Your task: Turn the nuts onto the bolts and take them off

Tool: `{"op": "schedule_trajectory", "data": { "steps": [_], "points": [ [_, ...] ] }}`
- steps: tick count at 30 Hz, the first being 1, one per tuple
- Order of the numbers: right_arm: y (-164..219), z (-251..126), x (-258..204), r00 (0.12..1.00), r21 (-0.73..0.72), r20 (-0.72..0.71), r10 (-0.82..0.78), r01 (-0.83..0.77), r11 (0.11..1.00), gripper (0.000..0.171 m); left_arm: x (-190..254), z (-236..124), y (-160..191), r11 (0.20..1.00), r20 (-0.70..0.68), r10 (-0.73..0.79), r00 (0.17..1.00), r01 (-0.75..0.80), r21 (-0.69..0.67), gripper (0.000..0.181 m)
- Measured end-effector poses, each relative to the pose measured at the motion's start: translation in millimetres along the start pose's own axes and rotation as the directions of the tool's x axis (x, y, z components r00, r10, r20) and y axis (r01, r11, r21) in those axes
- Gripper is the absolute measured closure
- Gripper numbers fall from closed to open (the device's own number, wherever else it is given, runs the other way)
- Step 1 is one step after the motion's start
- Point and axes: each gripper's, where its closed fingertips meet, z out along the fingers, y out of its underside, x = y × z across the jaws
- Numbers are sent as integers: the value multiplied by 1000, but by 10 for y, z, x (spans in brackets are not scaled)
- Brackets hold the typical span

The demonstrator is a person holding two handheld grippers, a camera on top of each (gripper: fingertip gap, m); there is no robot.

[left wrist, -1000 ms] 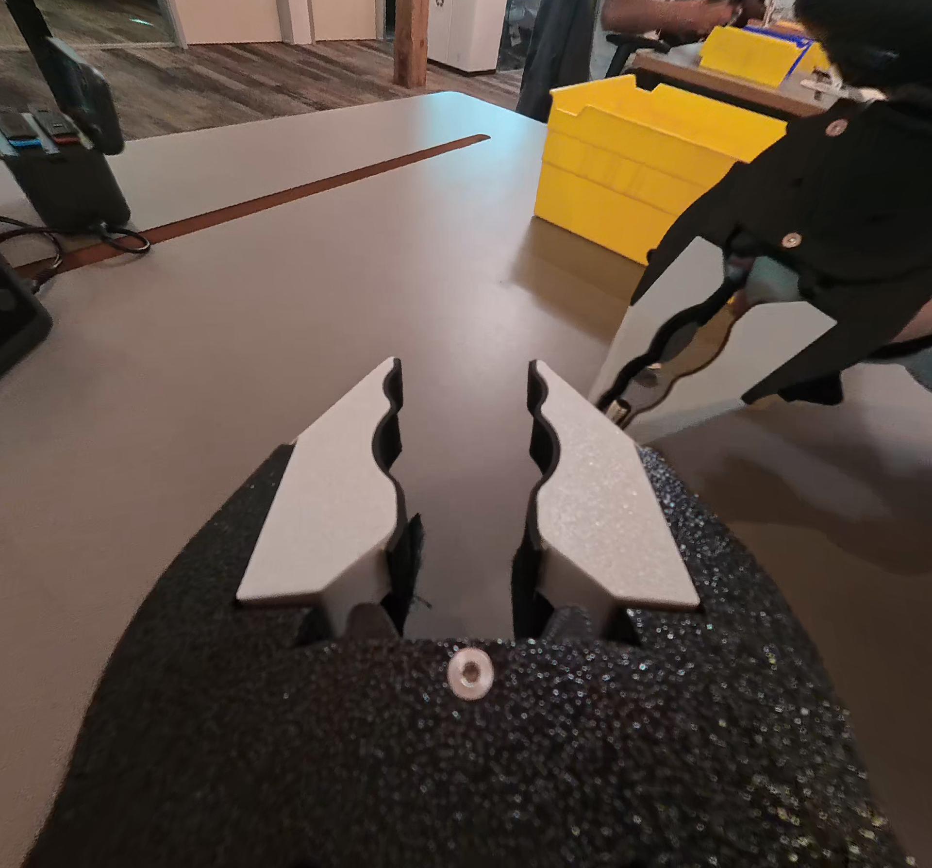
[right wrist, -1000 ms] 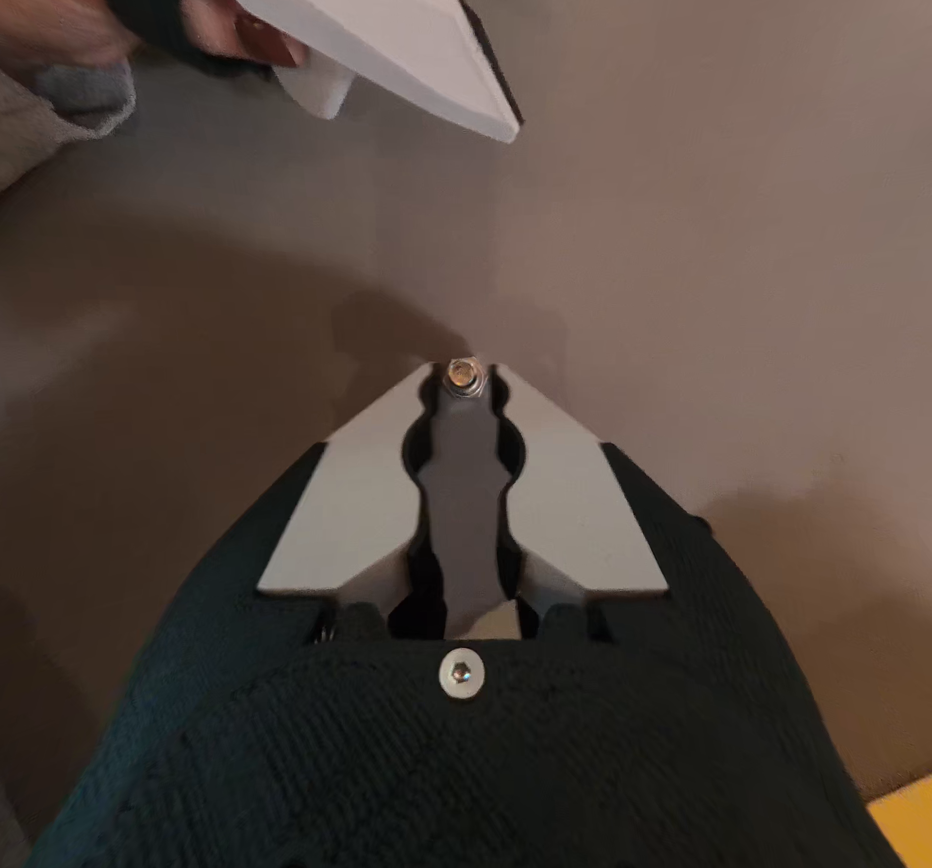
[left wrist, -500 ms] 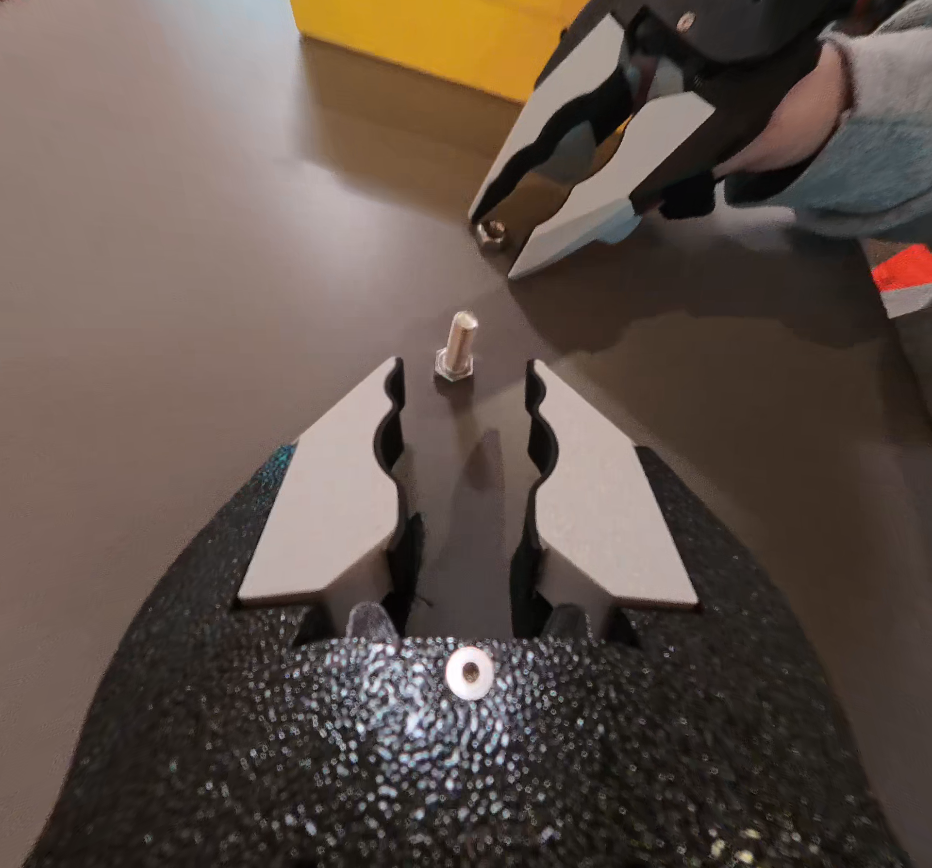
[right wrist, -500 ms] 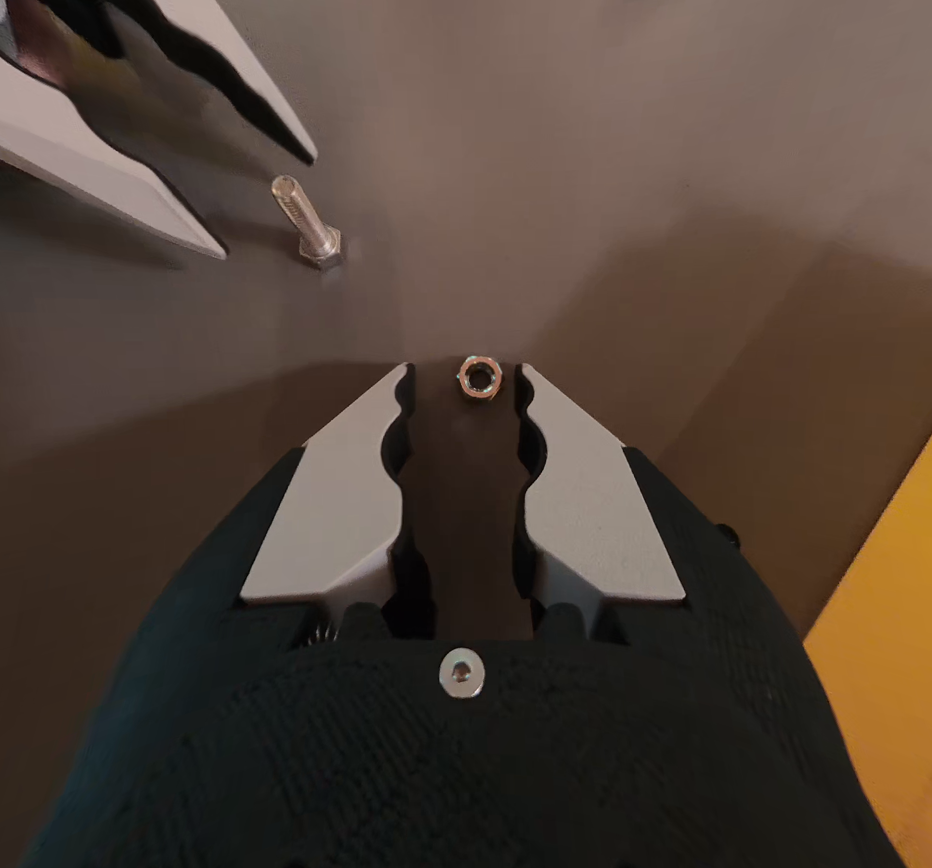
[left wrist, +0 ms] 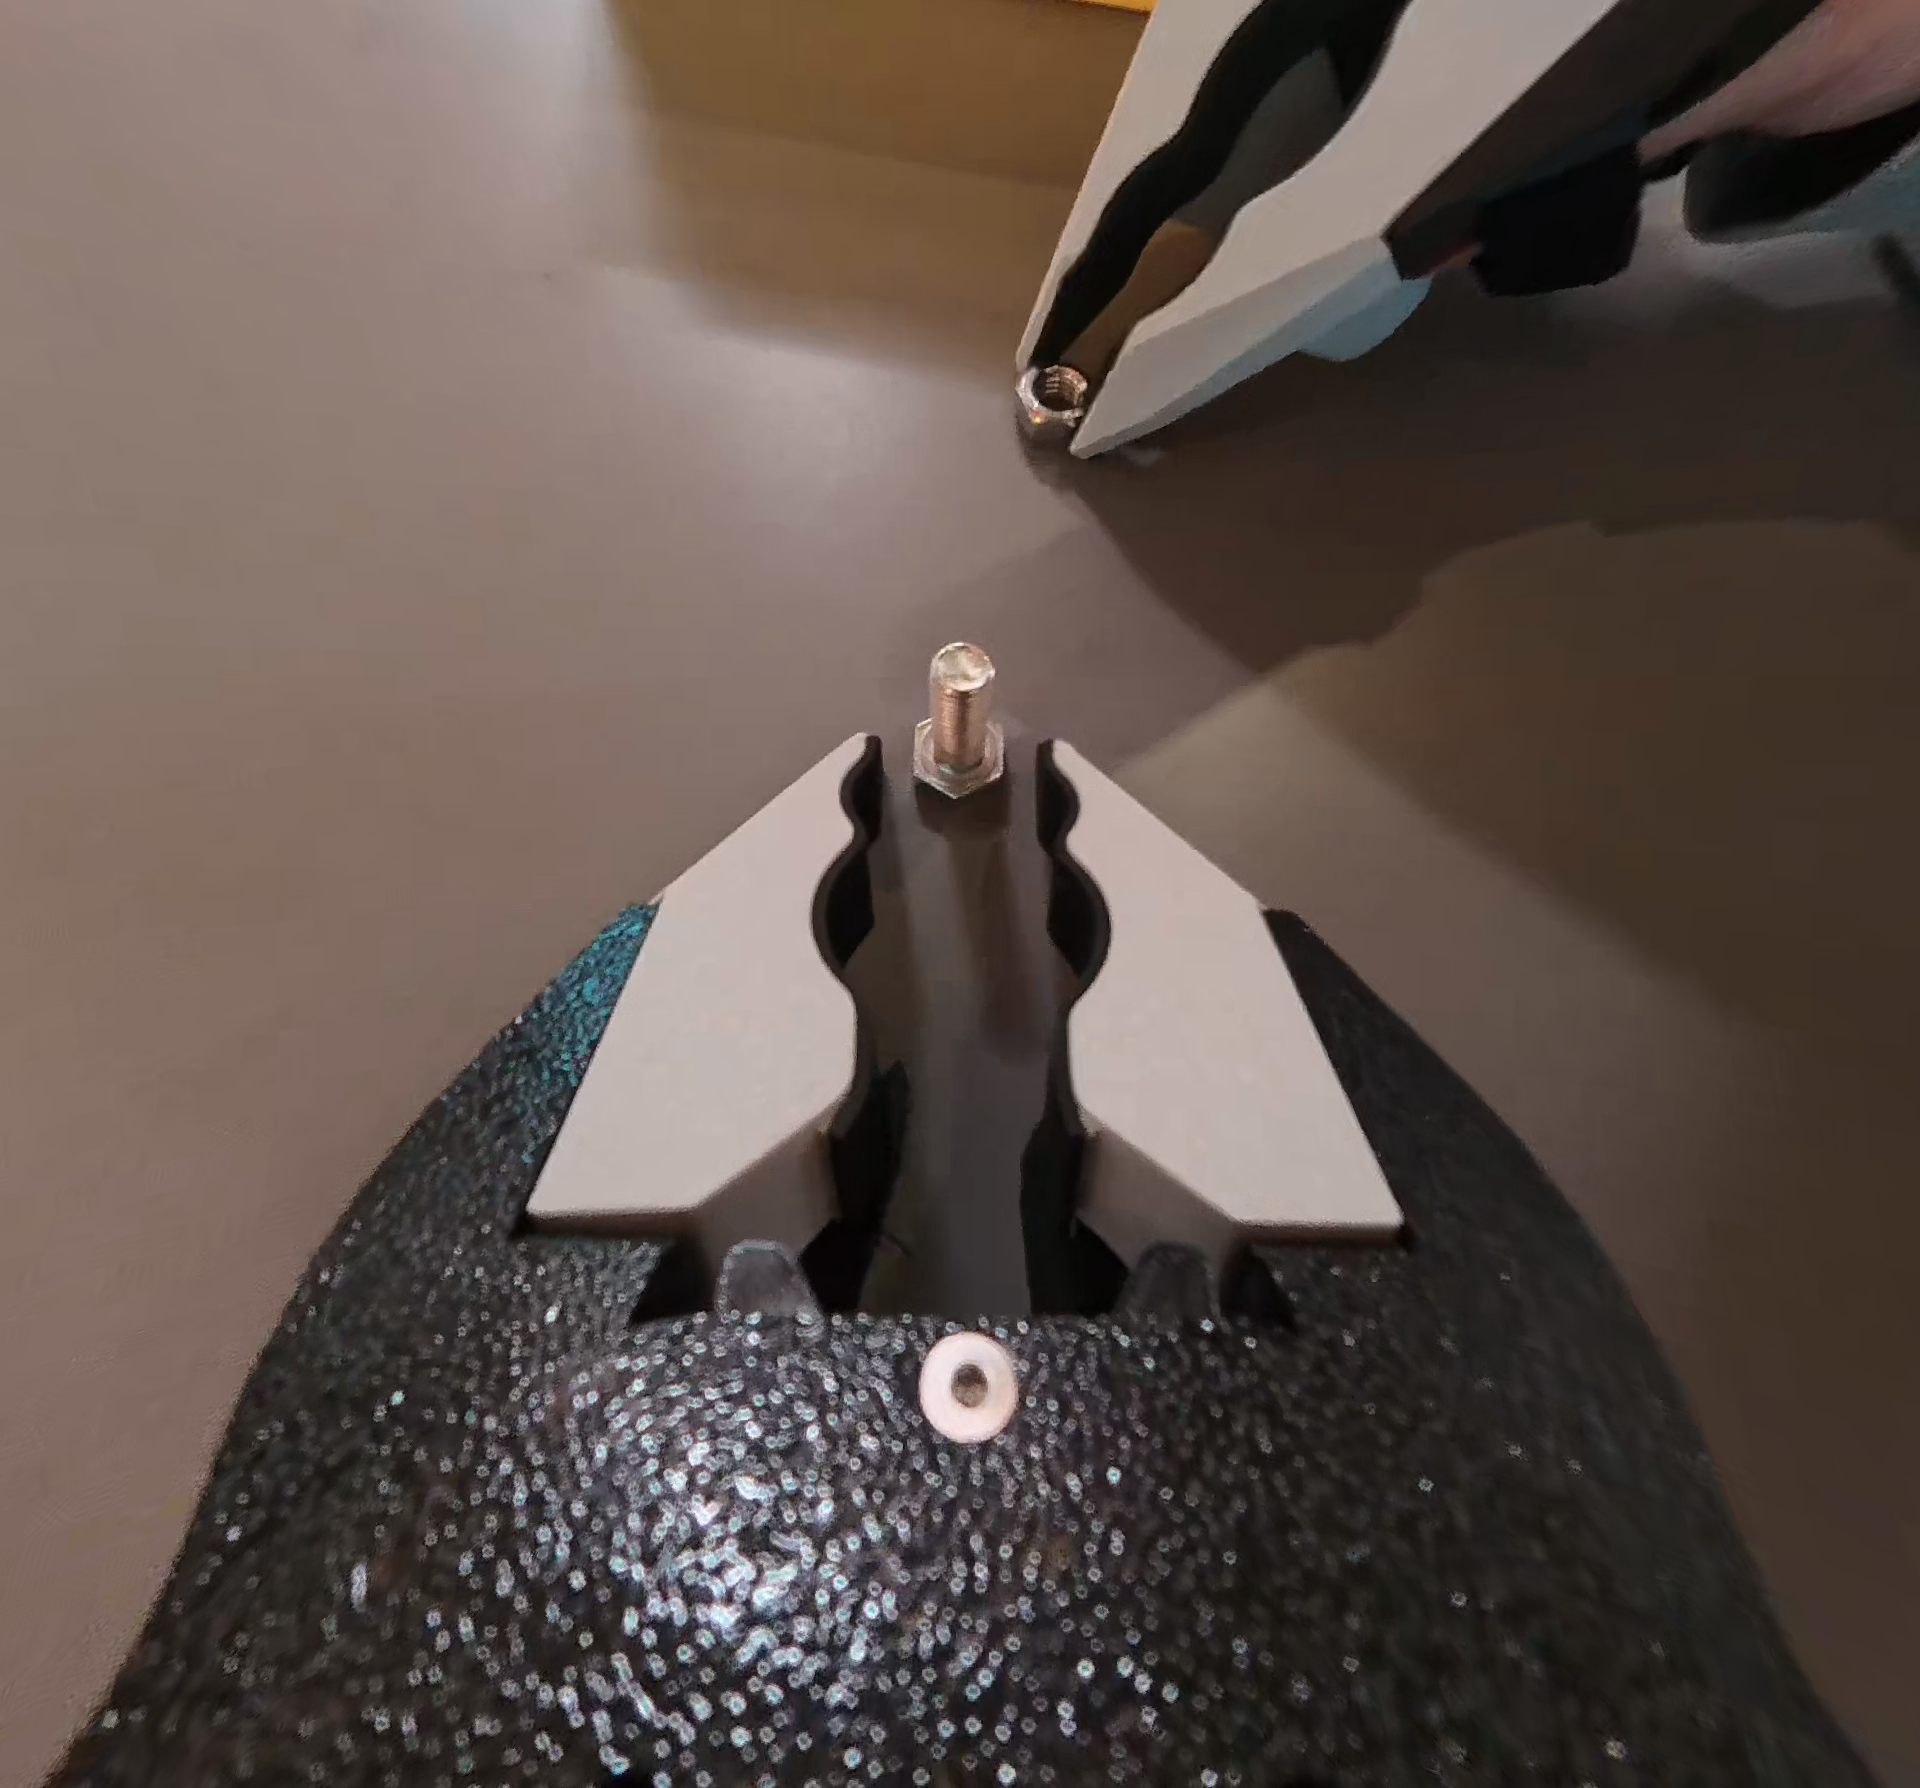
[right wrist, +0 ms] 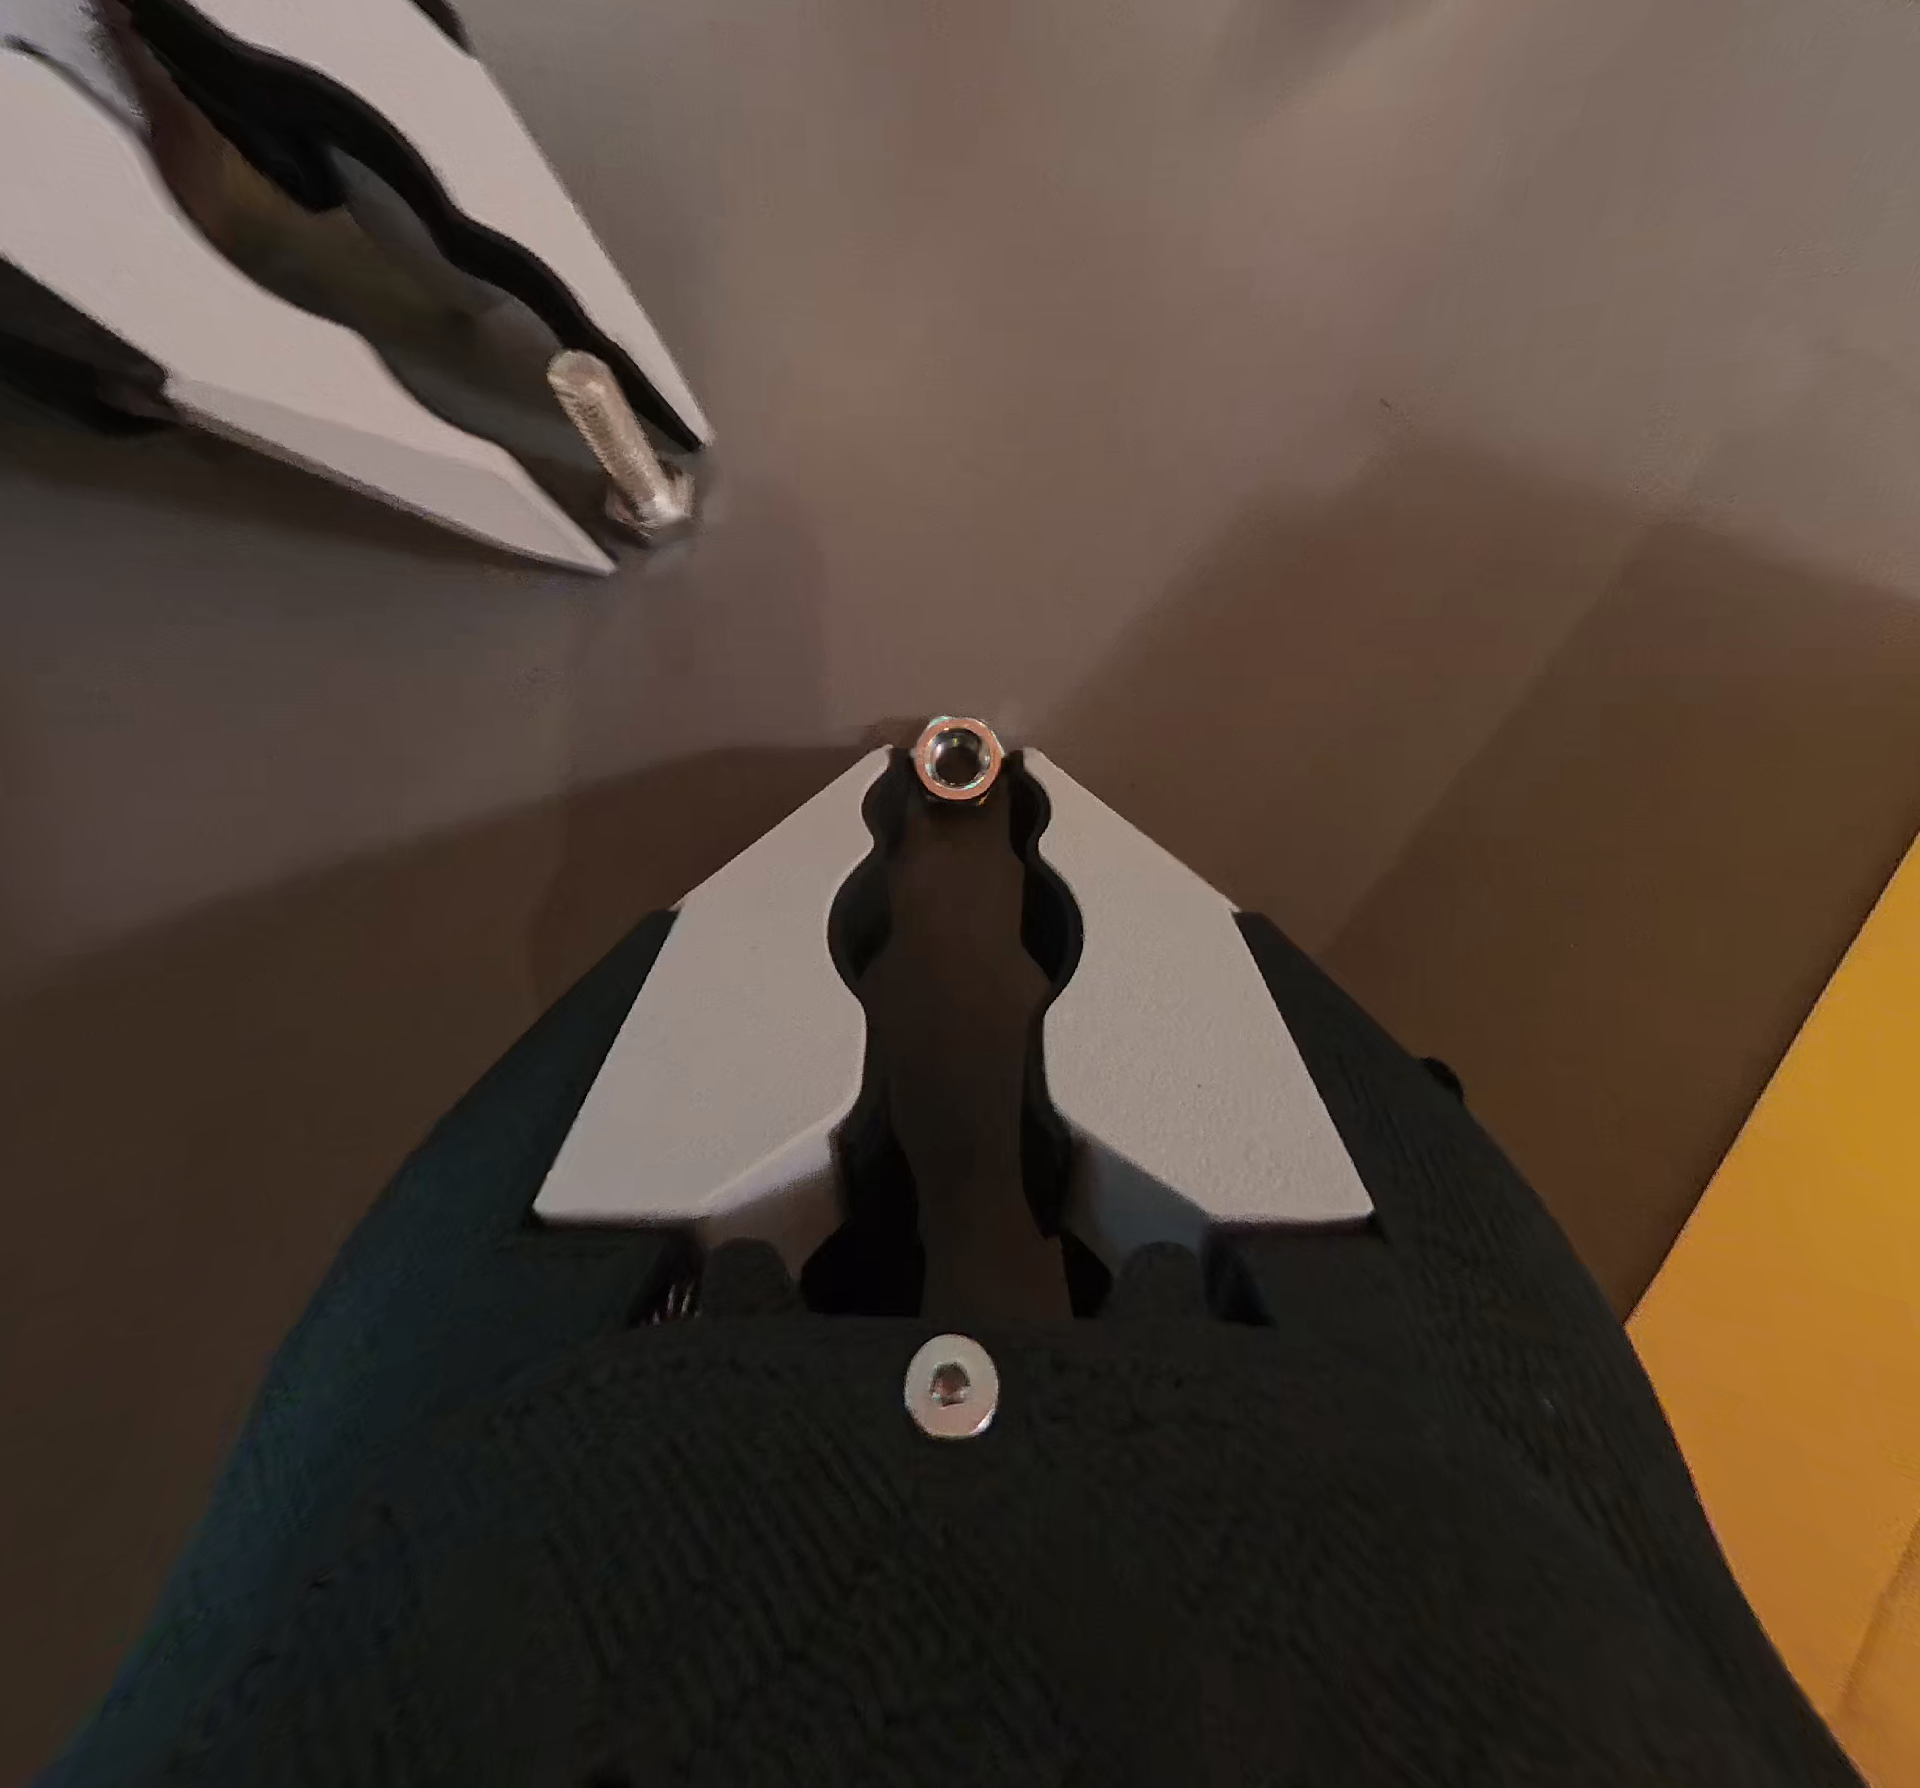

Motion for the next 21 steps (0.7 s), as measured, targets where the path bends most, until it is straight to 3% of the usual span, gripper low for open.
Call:
{"op": "schedule_trajectory", "data": {
  "steps": [1, 6, 11, 16, 21],
  "points": [
    [-77, -13, -56, 999, 33, 20, -31, 30, 999, 153, 14, -18, -36, 1000, 2, -3, 1000, 3, 0, 155],
    [-531, -72, -474, 960, 159, 153, -233, 209, 965, 153, -15, -26, -51, 1000, 11, -11, 1000, 11, 5, 157],
    [-676, 47, -624, 900, 120, 199, -389, 371, 921, 153, 17, -17, -64, 1000, -12, 5, 1000, -5, 10, 153],
    [-653, 112, -617, 875, 68, 242, -418, 415, 907, 153, -25, -12, -68, 1000, 0, -4, 1000, 4, 11, 165],
    [-631, 135, -615, 853, 38, 281, -439, 447, 894, 153, -31, -13, -65, 1000, -5, -5, 1000, 5, 8, 166]
  ]
}}
